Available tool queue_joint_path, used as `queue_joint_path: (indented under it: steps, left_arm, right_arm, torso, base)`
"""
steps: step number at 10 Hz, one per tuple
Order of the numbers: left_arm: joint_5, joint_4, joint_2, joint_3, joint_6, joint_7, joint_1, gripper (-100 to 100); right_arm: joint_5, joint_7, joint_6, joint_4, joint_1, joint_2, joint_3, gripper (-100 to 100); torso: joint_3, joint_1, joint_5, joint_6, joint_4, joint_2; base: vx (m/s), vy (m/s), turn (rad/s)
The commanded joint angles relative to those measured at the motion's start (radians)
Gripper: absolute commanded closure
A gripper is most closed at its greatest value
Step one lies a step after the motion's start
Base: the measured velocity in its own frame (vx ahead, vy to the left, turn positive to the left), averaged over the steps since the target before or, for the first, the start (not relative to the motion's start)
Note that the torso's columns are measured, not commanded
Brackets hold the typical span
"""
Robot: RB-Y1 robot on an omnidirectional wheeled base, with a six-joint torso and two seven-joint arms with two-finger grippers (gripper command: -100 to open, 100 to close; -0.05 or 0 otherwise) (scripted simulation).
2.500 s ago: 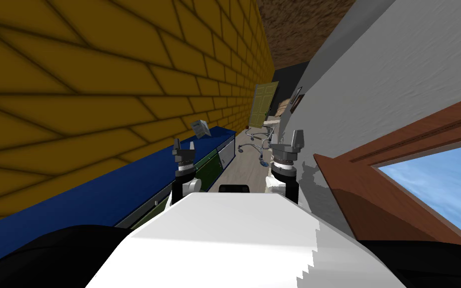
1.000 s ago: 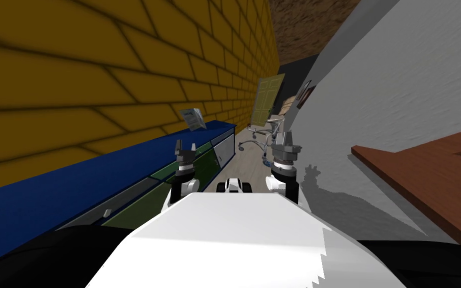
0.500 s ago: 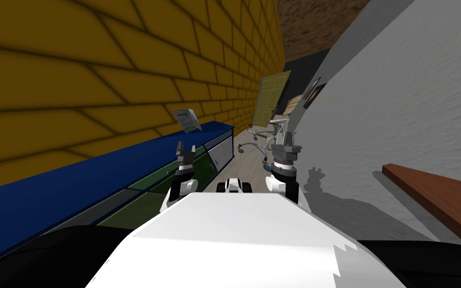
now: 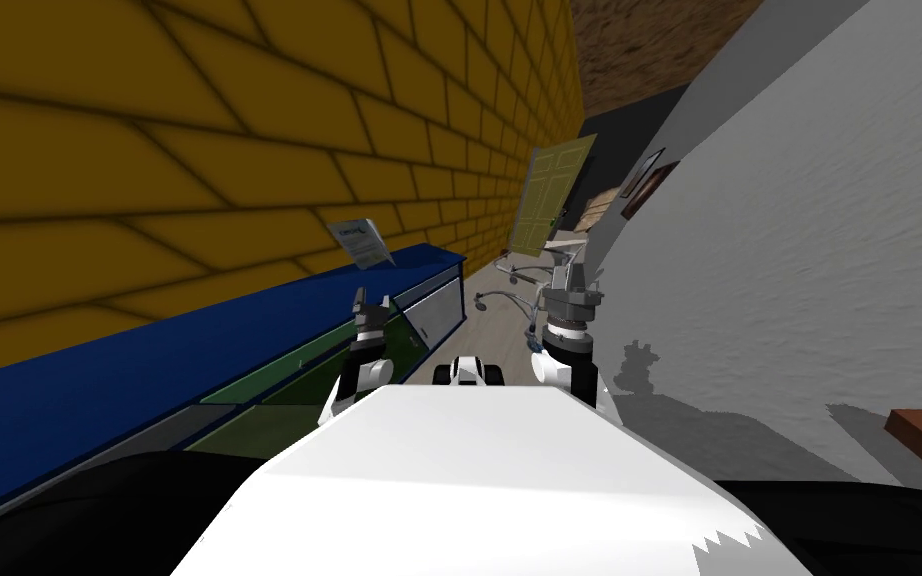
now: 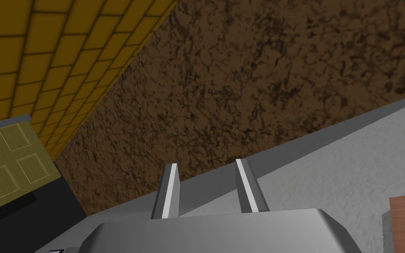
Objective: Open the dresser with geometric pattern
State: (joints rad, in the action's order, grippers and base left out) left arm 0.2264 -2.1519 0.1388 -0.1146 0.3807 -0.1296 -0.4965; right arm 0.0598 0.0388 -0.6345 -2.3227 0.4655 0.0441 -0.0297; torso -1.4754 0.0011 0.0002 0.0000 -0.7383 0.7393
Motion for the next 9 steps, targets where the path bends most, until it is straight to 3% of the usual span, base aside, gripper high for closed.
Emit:
queue_joint_path:
  steps: [1, 9]
  left_arm:
    - [0.016, 0.042, -0.003, -0.015, -0.013, -0.004, 0.011, -100]
    - [0.078, 0.149, -0.003, -0.077, -0.067, -0.027, 0.029, -100]
  right_arm:
    - [0.0, 0.0, 0.0, 0.0, 0.0, 0.0, 0.0, 0]
    - [0.0, 0.0, 0.0, 0.0, 0.0, 0.0, 0.0, 0]
  torso:
    - [0.0, -0.001, 0.0, 0.0, 0.0, 0.0]
    - [0.0, 0.0, 0.0, 0.0, 0.0, -0.001]
  base:
    - [0.157, -0.166, 0.073]
    - [0.154, -0.168, 0.08]
